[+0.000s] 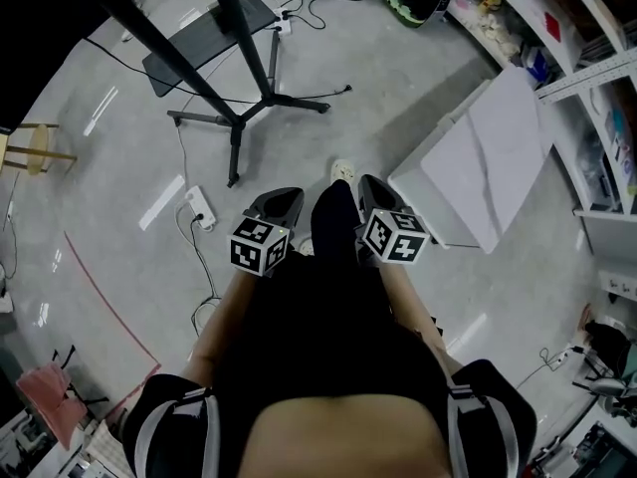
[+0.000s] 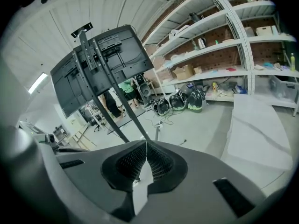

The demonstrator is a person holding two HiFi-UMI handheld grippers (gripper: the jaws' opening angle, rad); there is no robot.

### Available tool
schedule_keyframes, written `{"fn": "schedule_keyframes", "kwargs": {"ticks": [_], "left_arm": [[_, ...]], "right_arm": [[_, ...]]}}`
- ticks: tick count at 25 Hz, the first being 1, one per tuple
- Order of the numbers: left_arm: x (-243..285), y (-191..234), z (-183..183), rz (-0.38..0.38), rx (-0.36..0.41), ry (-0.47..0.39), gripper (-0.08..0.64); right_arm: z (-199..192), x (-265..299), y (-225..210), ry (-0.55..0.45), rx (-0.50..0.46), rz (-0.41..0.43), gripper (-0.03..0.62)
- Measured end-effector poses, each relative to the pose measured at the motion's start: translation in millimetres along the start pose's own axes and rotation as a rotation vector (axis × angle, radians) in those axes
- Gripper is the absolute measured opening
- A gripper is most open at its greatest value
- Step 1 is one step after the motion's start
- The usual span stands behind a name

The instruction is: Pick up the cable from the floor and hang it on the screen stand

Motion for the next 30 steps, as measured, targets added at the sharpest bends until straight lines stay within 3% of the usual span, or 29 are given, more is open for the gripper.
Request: {"fn": "schedule_keyframes", "kwargs": {"ticks": [9,19,30], "left_arm": [[59,18,55,-0.029,-0.01,0.019,0.005],[113,40,122,-0.001,-0.023,0.022,0.005],[186,40,180,0.011,-0.03,0.04,0.005]], "right_arm": [[43,45,-44,0.033,0.003,-0.02,0.023],[97,98,-81,0.052,-0.013,0.026,0.023],[137,146,-148,0.059,0.097,0.072,0.023]]}}
Point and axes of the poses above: the fingertips, and each gripper's own axes: x forward along the fingers, y to its left, z out of its top, the point moved 10 cm from there along -x, backward along the fingers, and after that the axes turned 14 degrees about -x, right-handed, at the moved point
